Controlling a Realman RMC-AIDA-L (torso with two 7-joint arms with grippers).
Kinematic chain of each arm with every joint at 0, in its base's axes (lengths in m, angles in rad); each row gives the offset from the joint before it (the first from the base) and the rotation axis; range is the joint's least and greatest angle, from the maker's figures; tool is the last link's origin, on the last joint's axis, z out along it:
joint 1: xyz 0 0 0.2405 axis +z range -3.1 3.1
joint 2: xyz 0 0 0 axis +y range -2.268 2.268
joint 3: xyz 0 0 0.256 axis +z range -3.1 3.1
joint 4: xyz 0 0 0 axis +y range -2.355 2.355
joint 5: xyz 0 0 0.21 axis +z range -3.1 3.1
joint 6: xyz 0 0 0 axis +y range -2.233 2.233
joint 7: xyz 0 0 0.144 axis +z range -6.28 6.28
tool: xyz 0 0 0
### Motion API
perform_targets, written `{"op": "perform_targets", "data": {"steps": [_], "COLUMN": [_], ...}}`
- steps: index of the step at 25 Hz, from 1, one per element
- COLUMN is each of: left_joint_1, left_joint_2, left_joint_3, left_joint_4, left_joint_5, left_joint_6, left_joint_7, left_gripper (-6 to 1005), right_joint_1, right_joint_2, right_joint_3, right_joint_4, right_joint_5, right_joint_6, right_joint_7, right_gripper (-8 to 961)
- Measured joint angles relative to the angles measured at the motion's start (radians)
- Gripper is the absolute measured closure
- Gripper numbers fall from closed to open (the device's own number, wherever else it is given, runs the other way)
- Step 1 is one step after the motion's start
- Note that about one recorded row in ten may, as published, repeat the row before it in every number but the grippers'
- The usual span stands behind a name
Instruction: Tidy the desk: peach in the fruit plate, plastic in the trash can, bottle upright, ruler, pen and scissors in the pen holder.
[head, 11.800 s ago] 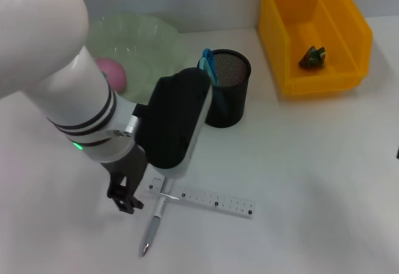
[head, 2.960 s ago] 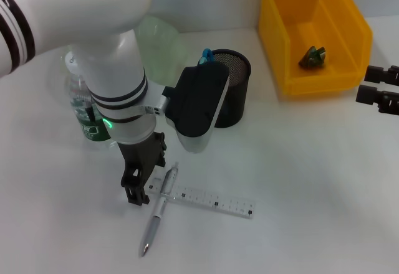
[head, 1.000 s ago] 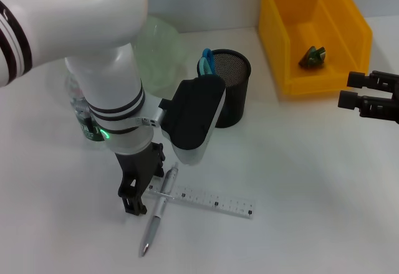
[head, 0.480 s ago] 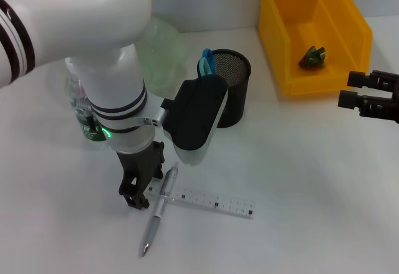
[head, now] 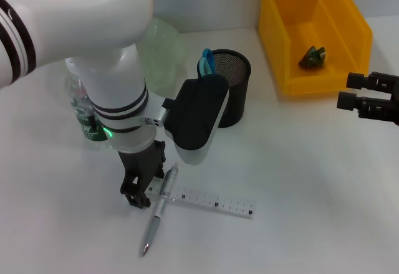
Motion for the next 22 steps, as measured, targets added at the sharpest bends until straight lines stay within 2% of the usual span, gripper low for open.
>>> {"op": "perform_targets", "data": {"steps": [9, 14, 22], "left_joint_1": [-0.001, -0.001, 0.005], "left_joint_2": [-0.001, -0.001, 0.001], "left_joint_3": [0.007, 0.013, 0.003], "left_joint_4": [0.010, 0.011, 0.031], "left_joint_5": [-0.001, -0.002, -0.002], "left_joint_6": [-0.008, -0.010, -0.002], "left_joint_7": [0.002, 0.006, -0.003], "left_gripper": [415, 606, 598], "right_joint_1": [0.000, 0.002, 0.006], "right_joint_2": [0.000, 0.000, -0.005], "right_joint_3": [0.000, 0.000, 0.000], "right_joint_4": [0.000, 0.014, 0.024], "right_joint_5": [-0.001, -0.001, -0.001], "right_joint_6": [0.004, 0.012, 0.014], "right_joint_7": [-0.001, -0.001, -0.004], "right_gripper": [270, 271, 273]}}
